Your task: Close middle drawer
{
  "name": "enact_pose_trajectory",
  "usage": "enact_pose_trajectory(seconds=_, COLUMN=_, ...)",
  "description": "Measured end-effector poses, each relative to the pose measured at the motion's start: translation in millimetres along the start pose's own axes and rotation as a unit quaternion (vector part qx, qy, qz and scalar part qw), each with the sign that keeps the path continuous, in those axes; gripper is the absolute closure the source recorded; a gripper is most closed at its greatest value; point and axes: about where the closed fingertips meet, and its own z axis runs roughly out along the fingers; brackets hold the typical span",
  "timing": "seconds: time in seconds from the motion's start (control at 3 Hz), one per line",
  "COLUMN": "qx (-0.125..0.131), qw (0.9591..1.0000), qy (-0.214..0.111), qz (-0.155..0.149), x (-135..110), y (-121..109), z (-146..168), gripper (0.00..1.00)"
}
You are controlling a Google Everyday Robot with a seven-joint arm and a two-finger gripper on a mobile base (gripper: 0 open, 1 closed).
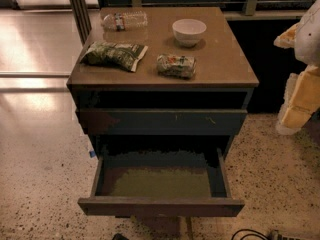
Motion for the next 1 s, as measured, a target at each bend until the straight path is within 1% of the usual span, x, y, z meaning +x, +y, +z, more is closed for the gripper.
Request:
enact_pose_trajectory(seconds=0.33, qx=0.0, qw=1.0, qy=0.0, qz=0.0, x=0.0, y=0.0, z=0.0, gripper=0.0)
enact_pose_trajectory(seconds=0.67, qx=0.0, qw=1.0, qy=0.0, qz=0.0, x=0.0, y=0.0, z=0.0, gripper=0.15)
enact_pose_trajectory(seconds=1.0, qx=0.0, qw=1.0, qy=0.0, qz=0.0, x=0.0, y=0.0, z=0.0, gripper=0.38)
